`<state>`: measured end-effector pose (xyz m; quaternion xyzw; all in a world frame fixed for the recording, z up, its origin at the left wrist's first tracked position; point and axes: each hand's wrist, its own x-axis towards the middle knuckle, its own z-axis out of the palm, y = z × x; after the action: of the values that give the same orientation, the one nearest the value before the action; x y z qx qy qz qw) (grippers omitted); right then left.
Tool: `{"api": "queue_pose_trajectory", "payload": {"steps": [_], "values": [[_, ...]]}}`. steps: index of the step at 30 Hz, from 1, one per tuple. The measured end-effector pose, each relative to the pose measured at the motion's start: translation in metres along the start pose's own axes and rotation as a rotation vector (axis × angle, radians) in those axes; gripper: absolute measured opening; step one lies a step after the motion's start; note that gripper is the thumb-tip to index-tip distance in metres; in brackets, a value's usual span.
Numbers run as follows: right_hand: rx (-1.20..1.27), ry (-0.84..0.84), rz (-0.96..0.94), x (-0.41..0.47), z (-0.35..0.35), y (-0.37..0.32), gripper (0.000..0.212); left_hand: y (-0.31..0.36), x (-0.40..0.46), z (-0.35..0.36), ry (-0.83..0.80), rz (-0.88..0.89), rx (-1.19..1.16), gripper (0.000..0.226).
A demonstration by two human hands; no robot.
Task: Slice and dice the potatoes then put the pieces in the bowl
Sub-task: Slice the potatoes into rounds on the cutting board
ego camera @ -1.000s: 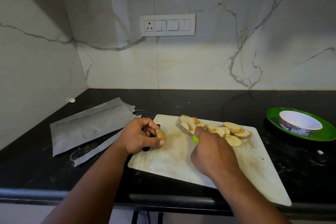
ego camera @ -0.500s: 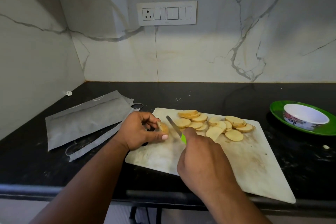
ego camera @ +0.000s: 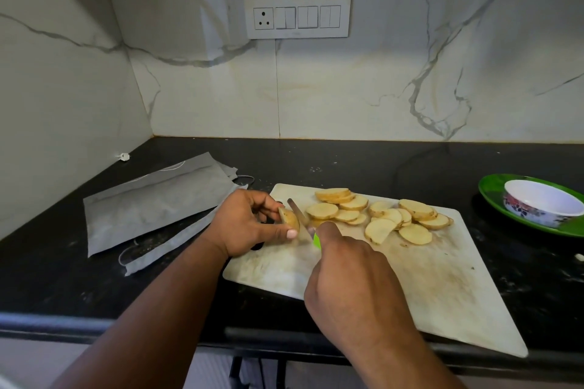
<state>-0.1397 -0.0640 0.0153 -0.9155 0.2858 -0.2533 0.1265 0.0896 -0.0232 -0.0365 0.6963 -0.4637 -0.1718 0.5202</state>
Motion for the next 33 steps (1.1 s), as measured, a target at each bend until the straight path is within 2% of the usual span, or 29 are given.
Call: {"api": "queue_pose_trajectory", "payload": {"steps": [8,13,18,23,30,33], "values": [[-0.041,-0.058,0.024,0.005,0.004,-0.008,0.044,0.001,0.0,0.001,-0.004,0.017,-0.01,0.059],[-0.04,-0.073,0.065,0.018,0.016,-0.018,0.04,0.002,0.0,-0.001,-0.025,0.015,-0.036,0.087],[-0.022,-0.106,0.033,0.002,0.013,-0.014,0.039,-0.005,0.003,-0.001,-0.032,0.01,-0.065,0.066],[-0.079,-0.114,0.042,-0.001,0.018,-0.013,0.035,-0.008,0.004,-0.001,-0.026,0.015,-0.066,0.067],[-0.099,-0.181,0.073,0.01,0.032,-0.017,0.042,-0.003,0.0,0.0,-0.021,-0.002,-0.065,0.051],[-0.113,-0.199,0.041,-0.006,0.025,-0.011,0.039,-0.006,0.002,-0.001,-0.017,-0.014,-0.085,0.053]]}}
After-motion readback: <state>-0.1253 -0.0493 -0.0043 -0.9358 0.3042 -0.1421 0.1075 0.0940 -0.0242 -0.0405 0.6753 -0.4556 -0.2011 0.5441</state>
